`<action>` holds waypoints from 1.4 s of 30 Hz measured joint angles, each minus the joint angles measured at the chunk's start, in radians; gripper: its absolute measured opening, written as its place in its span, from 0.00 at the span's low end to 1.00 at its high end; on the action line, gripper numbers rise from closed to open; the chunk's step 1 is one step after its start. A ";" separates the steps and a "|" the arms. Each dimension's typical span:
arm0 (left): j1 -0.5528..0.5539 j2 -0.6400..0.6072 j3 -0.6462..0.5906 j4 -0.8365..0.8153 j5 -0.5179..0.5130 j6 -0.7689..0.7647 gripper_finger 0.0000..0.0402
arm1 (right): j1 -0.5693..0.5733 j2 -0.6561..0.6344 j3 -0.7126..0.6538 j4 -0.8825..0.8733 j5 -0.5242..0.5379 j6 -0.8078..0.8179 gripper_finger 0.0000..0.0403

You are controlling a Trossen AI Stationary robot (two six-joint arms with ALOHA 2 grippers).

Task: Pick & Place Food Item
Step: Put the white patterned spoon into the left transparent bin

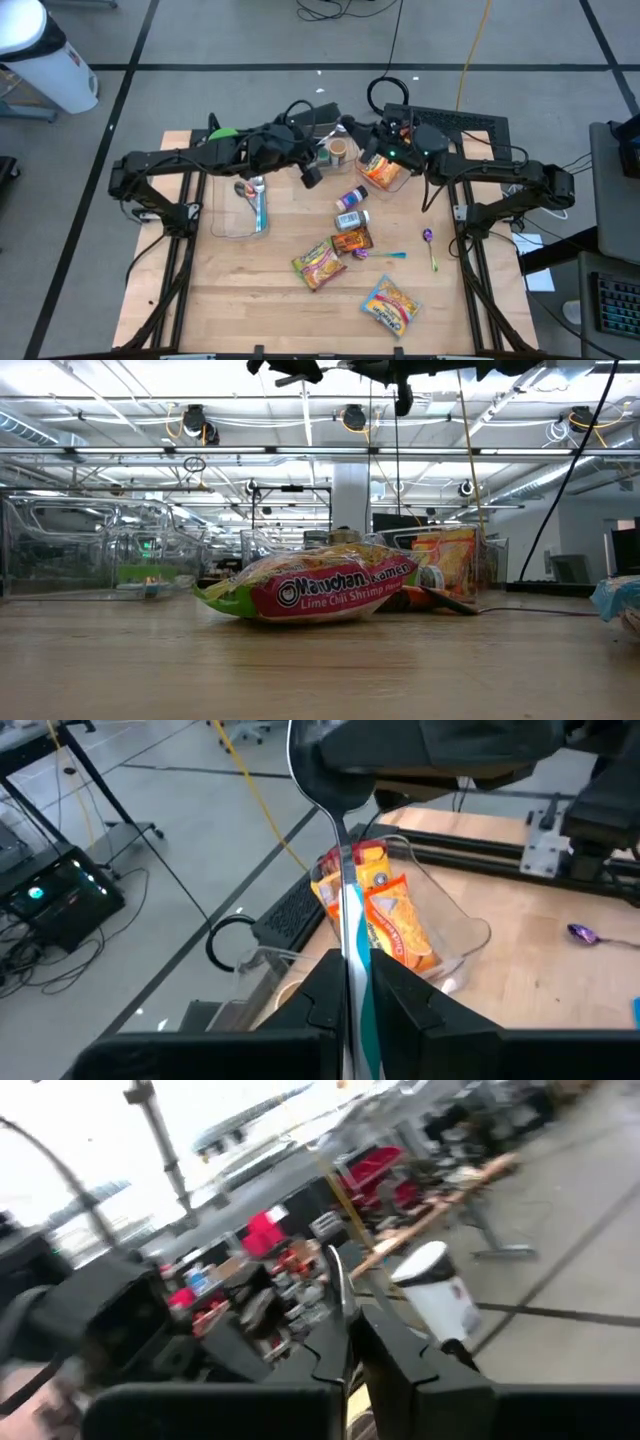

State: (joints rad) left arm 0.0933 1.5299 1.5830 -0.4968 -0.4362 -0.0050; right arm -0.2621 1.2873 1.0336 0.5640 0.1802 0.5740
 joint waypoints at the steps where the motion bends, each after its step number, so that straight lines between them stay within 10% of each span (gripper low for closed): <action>1: -0.001 -0.001 0.010 -0.010 0.002 0.005 0.07 | -0.005 0.000 0.000 0.017 -0.029 -0.010 0.05; 15: 0.007 -0.055 0.325 -0.349 0.026 0.083 0.07 | -0.158 -0.073 0.000 0.398 -0.231 0.068 0.42; 24: 0.060 -0.155 0.493 -0.627 0.019 -0.038 0.07 | -0.175 -0.125 0.001 0.535 -0.239 0.071 0.47; 35: 0.082 -0.412 0.455 -0.796 0.006 -0.310 0.07 | -0.175 -0.125 0.001 0.473 -0.307 0.141 0.45; 42: 0.011 -0.548 0.101 -0.655 -0.099 -0.489 0.07 | -0.176 -0.130 0.000 0.248 -0.586 0.065 0.44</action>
State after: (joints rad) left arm 0.1047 0.9823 1.6837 -1.1521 -0.5354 -0.4942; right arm -0.4381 1.1575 1.0340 0.8116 -0.4062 0.6394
